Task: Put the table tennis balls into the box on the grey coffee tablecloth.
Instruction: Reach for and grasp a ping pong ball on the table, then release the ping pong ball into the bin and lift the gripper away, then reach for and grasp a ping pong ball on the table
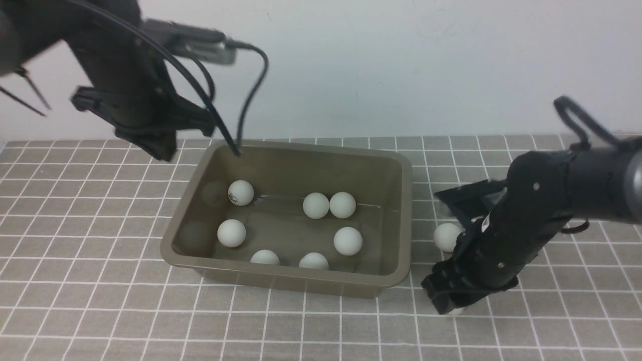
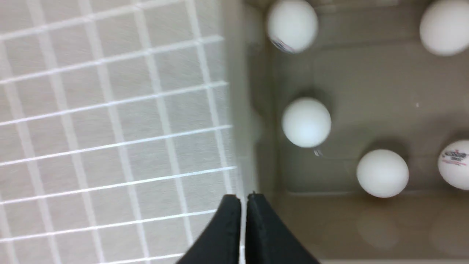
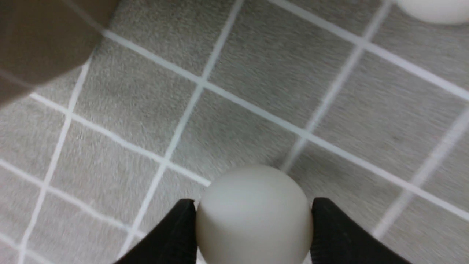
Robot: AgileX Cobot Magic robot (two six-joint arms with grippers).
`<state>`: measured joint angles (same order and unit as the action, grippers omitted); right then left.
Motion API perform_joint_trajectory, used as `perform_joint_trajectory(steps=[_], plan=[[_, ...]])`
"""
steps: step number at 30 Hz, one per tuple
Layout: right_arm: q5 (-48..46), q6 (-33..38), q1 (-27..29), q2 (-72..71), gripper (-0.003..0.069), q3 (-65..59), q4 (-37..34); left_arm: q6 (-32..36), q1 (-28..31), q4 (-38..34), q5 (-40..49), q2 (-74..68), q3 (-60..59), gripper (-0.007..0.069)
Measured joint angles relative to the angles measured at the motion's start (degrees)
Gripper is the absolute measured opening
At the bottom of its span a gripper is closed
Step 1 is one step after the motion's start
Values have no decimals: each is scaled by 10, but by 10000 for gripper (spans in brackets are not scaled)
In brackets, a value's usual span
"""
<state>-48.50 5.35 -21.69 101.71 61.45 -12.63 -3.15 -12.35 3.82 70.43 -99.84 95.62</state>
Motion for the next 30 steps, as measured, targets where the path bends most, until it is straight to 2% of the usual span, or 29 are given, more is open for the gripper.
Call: perform_joint_trajectory(steps=[3,8,14,17,19,23,26,30], plan=[[-25,-6,3,-51,360,31,-5,-1,20,0,2,24,0,-5],[-16,25,-16,-89,360,109,-83,-1,50,-12,3,28,-5,-5],[-31,65,-50,-5,360,228,-116,-1,56,-38,-4,-7,-33,-5],[-65,57,-51,43,413,276,-116,-1,56,-59,-26,-41,-34,-5],[-100,44,-49,65,493,305,-105,1,56,-67,-51,-70,-35,-5],[-136,36,-41,62,547,331,-53,1,56,-67,-91,-99,-35,-5],[-154,16,-19,49,538,336,13,1,56,-67,-111,-109,-35,-5],[-200,-11,47,41,464,336,72,1,52,-67,-120,-121,-35,-5]])
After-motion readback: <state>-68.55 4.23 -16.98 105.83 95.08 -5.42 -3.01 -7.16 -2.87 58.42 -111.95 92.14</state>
